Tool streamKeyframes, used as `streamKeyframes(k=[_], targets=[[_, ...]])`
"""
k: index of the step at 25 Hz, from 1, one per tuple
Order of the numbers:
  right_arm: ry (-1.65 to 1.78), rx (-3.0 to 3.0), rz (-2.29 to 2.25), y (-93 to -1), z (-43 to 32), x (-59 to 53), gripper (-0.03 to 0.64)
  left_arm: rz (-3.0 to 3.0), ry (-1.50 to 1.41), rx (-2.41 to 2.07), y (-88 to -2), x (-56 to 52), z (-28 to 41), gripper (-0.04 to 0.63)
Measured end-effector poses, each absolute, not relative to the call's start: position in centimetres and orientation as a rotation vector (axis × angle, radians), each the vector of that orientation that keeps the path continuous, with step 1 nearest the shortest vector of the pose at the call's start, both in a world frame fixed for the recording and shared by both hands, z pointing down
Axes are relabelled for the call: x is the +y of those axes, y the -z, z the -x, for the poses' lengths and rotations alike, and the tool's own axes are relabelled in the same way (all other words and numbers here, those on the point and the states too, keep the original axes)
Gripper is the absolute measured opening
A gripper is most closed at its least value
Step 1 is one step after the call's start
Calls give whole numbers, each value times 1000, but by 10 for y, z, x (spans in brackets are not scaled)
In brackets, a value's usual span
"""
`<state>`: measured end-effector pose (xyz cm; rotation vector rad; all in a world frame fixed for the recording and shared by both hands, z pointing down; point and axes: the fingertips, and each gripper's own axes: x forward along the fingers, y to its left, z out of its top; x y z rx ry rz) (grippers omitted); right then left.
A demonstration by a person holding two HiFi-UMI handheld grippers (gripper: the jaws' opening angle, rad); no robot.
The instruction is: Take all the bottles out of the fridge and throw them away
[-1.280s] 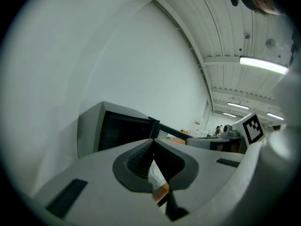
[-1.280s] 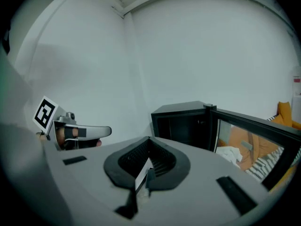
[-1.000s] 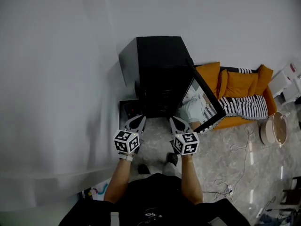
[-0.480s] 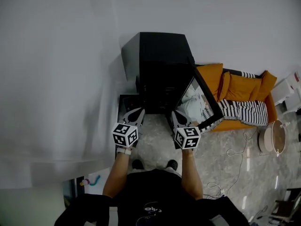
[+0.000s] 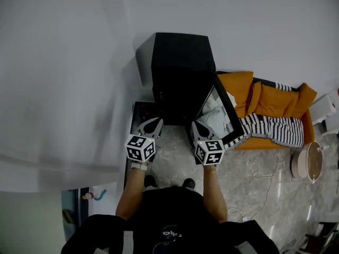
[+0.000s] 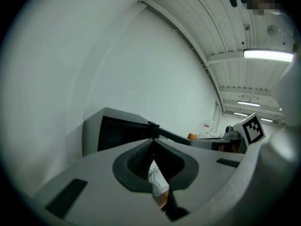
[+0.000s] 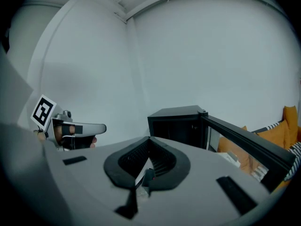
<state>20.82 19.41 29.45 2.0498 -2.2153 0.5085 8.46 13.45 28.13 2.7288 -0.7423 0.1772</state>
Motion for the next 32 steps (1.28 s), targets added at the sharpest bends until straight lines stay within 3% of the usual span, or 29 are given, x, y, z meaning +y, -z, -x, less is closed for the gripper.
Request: streamKeyframes(k=[32], targets=[[-513,-2288,-1969,-303,-227,206,6,-2773,-245,-828,-278,162,-103,2]])
